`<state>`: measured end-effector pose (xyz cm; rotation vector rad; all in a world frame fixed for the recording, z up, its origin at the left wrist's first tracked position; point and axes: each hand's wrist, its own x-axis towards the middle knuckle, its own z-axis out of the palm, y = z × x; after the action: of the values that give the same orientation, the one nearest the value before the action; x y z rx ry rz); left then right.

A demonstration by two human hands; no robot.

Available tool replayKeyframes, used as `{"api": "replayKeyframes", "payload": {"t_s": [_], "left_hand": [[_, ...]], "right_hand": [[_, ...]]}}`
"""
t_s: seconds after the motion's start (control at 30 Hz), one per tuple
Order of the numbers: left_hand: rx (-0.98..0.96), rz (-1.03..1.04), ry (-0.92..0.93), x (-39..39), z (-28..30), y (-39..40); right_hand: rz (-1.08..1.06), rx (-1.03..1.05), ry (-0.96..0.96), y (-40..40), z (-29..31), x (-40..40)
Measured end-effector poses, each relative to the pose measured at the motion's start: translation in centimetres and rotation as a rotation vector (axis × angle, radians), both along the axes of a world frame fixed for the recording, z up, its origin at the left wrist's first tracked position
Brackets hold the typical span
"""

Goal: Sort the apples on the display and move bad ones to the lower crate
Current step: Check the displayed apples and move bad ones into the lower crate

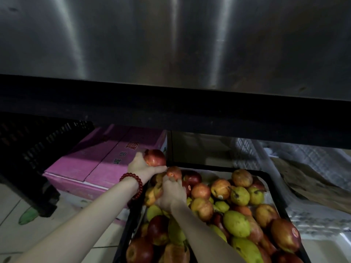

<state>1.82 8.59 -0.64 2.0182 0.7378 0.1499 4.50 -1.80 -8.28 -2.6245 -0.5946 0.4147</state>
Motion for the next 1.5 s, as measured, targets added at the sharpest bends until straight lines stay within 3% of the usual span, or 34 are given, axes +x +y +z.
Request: {"api": "replayKeyframes", "payload": {"t_s": [0.13,0.3,0.7,1.1,1.2,1.3,1.43,1.5], "left_hand": [[-0.006,-0.019,-0.070,-1.1,0.7,-0.2],[0.013,-0.061,-0.137,-3.3,2.9,-1.0],[-0.080,-0.306,-0.323,-11.3,12.5,-9.3],[-0.079,-0.423,-0.754,-10.2,29.4,-10.1],[-0.095,-0.471,-0.735,-8.0,34.6,-9.0],[-0.122,-0.509,-0.689,-5.6,39.8,-8.0],[-0.066,-0.452,-0.610,-0.6,45.6,-6.5],[-0.040,-0.410,-0.535,2.3,47.4,-5.4]], "right_hand": [[-0.245,0.606,0.049,-1.9,1.9,-0.7],[-0.342,0.782,0.021,-6.8,6.3,-2.1],[-0.266,0.913,-0.111,-20.3,16.9,-11.8],[-0.138,1.001,-0.596,-20.7,29.6,-10.4],[-0.185,1.042,-0.581,-19.9,34.3,-8.3],[-0.199,1.125,-0.398,-18.9,39.4,-5.0],[-0.223,1.015,-0.473,-18.1,47.0,-3.6],[-0.282,0.977,-0.412,-17.2,51.1,-3.0]]}}
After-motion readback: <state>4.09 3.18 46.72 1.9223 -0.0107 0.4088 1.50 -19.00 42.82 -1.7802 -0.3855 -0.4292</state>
